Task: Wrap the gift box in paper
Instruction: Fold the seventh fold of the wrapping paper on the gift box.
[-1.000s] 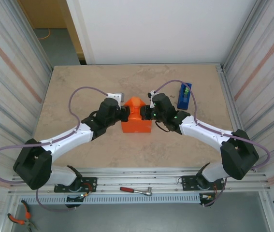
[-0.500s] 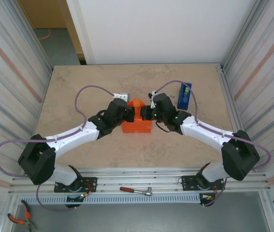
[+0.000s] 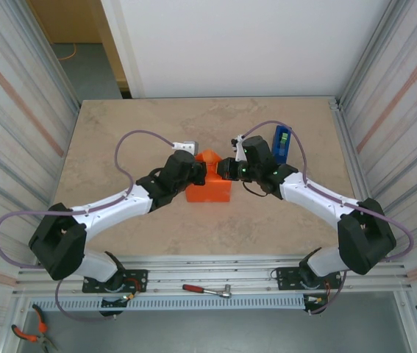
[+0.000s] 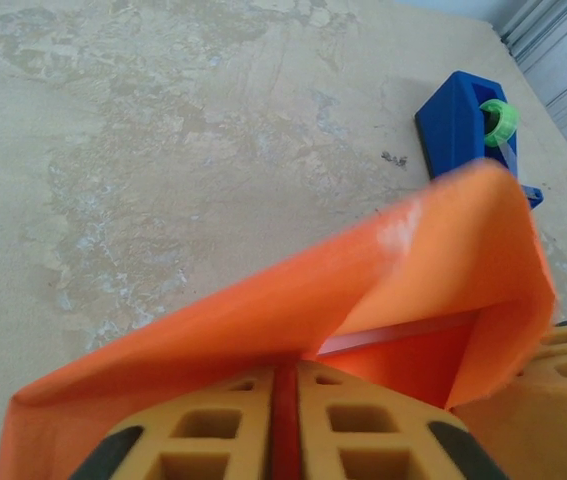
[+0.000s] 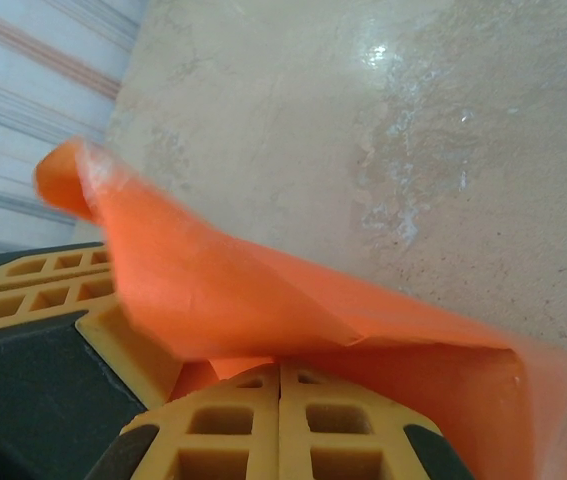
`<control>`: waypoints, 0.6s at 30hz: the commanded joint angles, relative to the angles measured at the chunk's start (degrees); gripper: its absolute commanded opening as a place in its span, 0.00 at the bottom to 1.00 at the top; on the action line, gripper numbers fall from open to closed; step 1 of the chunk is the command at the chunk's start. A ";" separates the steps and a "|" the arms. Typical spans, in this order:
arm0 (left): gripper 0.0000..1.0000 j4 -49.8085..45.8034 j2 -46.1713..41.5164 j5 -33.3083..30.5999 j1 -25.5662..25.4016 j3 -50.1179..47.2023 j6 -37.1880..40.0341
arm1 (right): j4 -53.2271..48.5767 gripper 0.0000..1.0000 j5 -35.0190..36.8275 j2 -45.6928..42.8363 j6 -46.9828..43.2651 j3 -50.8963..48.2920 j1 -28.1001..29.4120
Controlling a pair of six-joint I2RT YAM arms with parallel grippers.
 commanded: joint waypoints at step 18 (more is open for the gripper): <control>0.33 4.78 0.49 1.23 -0.36 -5.66 -1.67 | 2.31 0.00 -3.44 2.90 3.19 -3.62 3.85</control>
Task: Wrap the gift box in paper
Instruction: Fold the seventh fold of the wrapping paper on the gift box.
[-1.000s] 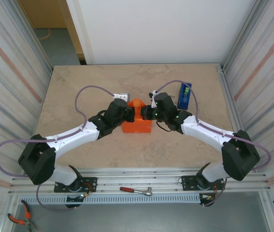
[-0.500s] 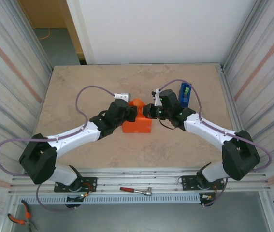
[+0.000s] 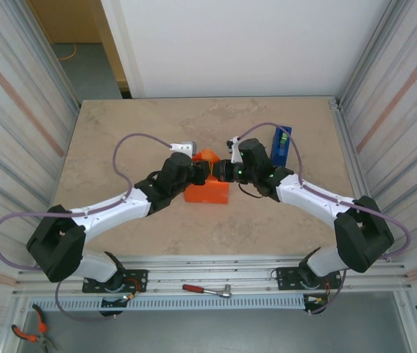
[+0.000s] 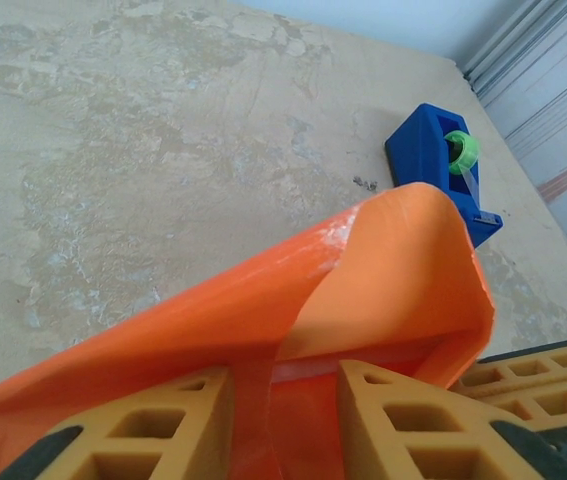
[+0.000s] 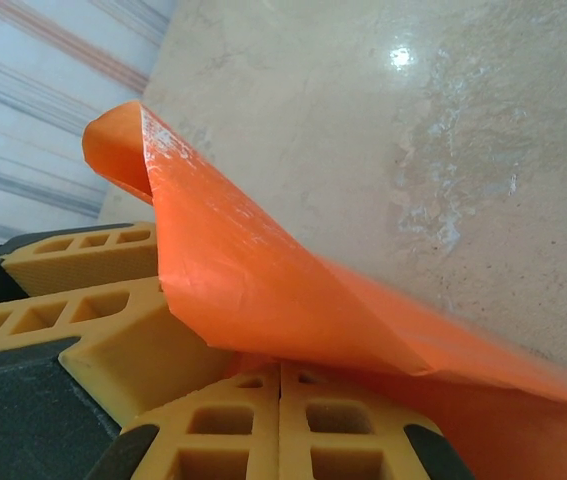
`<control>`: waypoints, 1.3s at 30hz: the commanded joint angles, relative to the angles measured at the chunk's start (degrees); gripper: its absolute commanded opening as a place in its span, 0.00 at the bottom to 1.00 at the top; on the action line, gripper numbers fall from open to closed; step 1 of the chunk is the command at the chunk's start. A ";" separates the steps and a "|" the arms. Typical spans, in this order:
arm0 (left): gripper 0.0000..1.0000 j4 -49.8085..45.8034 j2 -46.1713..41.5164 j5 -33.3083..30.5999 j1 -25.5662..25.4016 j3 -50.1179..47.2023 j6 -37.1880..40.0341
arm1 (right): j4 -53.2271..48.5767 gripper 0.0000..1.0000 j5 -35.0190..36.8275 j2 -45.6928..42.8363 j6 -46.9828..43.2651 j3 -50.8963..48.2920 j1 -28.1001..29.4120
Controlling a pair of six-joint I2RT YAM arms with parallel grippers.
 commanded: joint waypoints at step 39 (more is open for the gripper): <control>0.29 0.37 2.17 -1.90 -0.21 -5.62 0.10 | 2.32 0.00 -12.08 -3.15 -0.38 -3.28 -7.59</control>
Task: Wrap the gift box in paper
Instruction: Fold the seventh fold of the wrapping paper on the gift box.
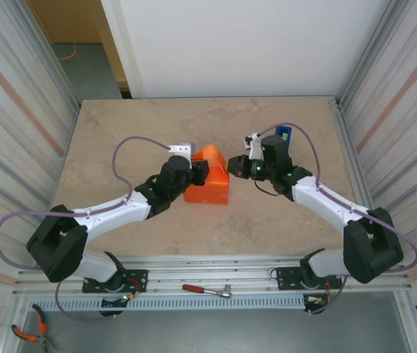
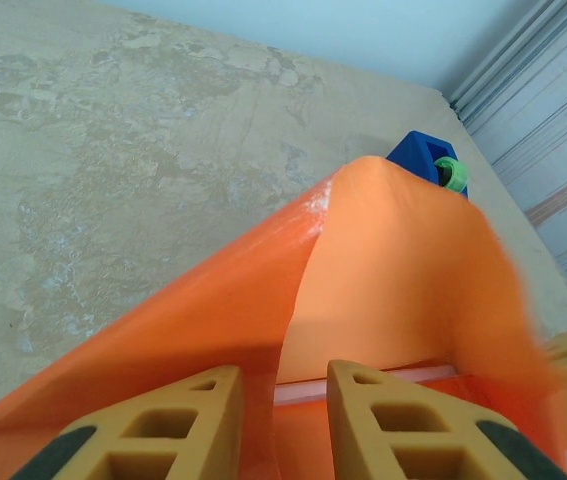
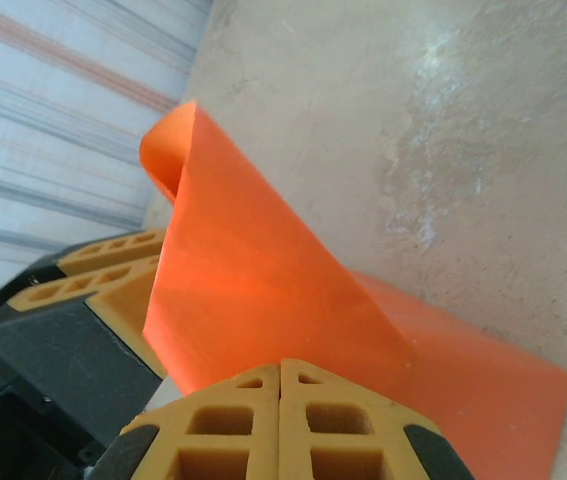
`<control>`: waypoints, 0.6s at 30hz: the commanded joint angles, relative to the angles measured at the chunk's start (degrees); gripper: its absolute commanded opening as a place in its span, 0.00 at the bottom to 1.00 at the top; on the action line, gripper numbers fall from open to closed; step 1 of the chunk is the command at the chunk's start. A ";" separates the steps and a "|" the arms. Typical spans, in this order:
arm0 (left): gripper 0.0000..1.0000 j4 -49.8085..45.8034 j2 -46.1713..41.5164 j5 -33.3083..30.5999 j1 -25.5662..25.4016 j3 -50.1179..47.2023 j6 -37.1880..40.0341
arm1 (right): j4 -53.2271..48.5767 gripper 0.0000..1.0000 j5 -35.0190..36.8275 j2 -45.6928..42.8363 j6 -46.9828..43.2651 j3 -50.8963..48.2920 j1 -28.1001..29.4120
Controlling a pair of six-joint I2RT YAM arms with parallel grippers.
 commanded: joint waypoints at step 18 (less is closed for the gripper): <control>0.40 -2.38 -0.41 -0.48 -0.16 -4.33 -0.53 | -11.18 0.00 8.34 3.69 -8.20 1.20 7.54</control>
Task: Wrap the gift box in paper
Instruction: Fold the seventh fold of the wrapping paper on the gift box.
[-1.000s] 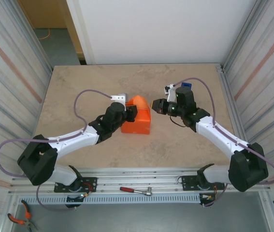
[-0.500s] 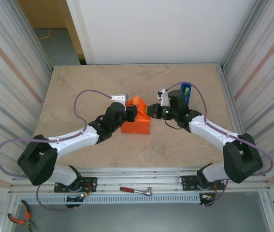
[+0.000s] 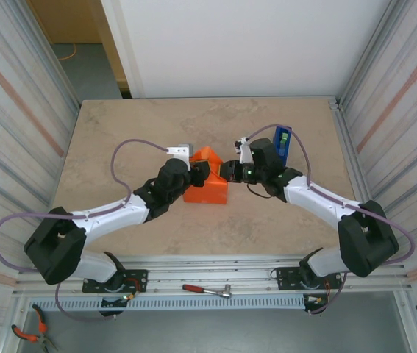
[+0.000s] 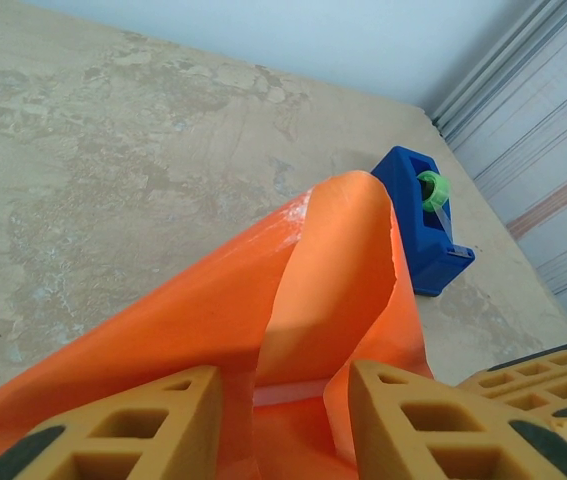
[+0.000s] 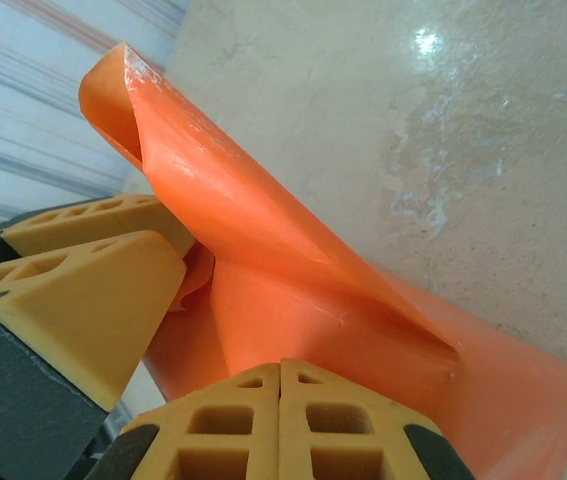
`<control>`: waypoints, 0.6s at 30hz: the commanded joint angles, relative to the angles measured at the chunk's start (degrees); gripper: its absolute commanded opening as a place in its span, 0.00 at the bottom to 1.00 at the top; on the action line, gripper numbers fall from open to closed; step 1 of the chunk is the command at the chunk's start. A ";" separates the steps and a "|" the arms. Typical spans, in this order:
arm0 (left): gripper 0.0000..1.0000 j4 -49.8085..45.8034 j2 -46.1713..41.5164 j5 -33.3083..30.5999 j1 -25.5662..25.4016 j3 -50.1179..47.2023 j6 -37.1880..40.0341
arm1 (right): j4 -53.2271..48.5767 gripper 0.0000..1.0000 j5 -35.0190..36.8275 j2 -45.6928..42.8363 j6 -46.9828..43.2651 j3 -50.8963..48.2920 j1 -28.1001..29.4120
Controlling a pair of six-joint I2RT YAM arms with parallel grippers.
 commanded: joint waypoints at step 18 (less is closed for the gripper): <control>0.40 -13.04 8.89 -12.65 -5.02 2.89 7.37 | -11.42 0.00 5.77 1.24 -5.41 -2.12 6.00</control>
